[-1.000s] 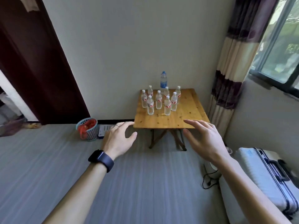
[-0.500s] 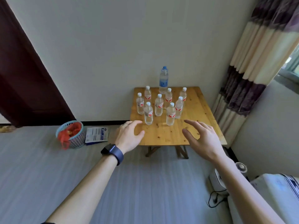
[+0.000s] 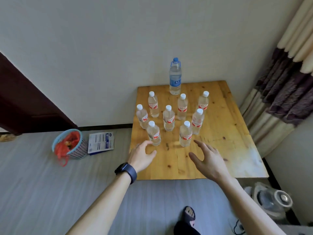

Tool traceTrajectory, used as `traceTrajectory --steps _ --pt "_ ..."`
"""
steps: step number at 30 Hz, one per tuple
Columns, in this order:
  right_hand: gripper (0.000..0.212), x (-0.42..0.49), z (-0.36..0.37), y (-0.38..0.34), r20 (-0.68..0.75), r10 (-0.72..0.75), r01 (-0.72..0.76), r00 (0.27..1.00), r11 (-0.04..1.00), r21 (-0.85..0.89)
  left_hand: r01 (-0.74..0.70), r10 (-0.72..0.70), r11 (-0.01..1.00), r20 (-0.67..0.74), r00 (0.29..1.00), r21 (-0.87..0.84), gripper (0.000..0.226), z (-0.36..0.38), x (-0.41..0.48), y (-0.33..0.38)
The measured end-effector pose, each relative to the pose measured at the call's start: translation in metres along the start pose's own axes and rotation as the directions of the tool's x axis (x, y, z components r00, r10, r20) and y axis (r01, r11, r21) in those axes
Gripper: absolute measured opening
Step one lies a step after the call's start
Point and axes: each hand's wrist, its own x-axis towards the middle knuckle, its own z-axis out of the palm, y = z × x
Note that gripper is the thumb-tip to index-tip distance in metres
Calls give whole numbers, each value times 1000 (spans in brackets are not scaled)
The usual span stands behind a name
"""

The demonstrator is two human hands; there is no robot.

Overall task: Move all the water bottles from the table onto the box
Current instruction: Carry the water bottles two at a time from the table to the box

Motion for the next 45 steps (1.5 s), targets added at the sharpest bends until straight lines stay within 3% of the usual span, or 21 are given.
traceTrajectory --steps 4,12,16,20,24,32,42,45 --pt "76 78 14 18 103 58 -55 993 998 -33 131 -131 991 19 991 -30 42 14 58 -2" --pt "103 187 50 33 268 165 -192 949 978 79 270 -283 926 -10 959 -264 96 42 160 -22" --pt "101 207 73 39 305 241 -284 922 953 105 268 -266 900 52 963 -344 90 54 197 -36" --pt "72 209 82 36 252 309 -334 917 940 64 211 -206 933 46 977 -292 69 61 213 -44" --pt "62 198 82 24 183 367 -388 912 916 99 180 -158 953 109 982 -246 56 50 216 -53" --pt "67 136 105 6 184 432 -466 883 856 224 39 7 993 386 922 -112 68 37 184 -66" --pt "74 106 123 4 169 348 -377 922 905 195 24 34 991 426 904 -132 75 49 162 -73" --pt "90 109 121 10 210 326 -367 922 909 197 7 45 992 406 913 -126 90 53 156 -70"
